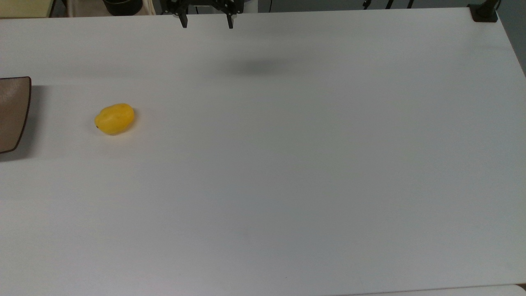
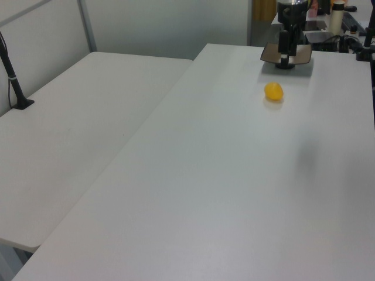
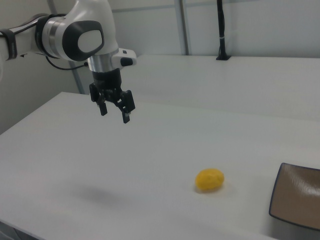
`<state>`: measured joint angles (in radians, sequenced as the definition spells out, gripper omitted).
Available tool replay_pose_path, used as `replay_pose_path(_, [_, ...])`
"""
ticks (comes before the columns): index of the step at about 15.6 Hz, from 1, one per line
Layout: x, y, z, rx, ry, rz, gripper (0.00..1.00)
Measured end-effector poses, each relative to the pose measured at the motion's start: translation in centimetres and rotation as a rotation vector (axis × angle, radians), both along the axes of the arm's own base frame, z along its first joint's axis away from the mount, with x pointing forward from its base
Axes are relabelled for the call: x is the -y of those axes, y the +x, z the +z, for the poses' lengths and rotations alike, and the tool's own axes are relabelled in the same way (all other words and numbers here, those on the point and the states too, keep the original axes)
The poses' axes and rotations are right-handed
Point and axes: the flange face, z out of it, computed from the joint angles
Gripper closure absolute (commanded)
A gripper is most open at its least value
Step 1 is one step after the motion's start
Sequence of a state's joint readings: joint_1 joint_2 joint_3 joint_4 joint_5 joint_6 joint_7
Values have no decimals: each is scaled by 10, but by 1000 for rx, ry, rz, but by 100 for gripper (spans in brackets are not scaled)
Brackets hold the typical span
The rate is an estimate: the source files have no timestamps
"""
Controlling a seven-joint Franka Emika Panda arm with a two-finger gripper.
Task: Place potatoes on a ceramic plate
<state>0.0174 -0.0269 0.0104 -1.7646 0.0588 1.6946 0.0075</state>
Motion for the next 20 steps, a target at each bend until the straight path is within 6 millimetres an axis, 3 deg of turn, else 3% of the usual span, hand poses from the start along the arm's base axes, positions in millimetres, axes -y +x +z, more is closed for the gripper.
replay_pose_path(6, [11,3,2,25,-2,-21,0])
replay_pose_path(20, [14,8,-5,73,-82,2,0])
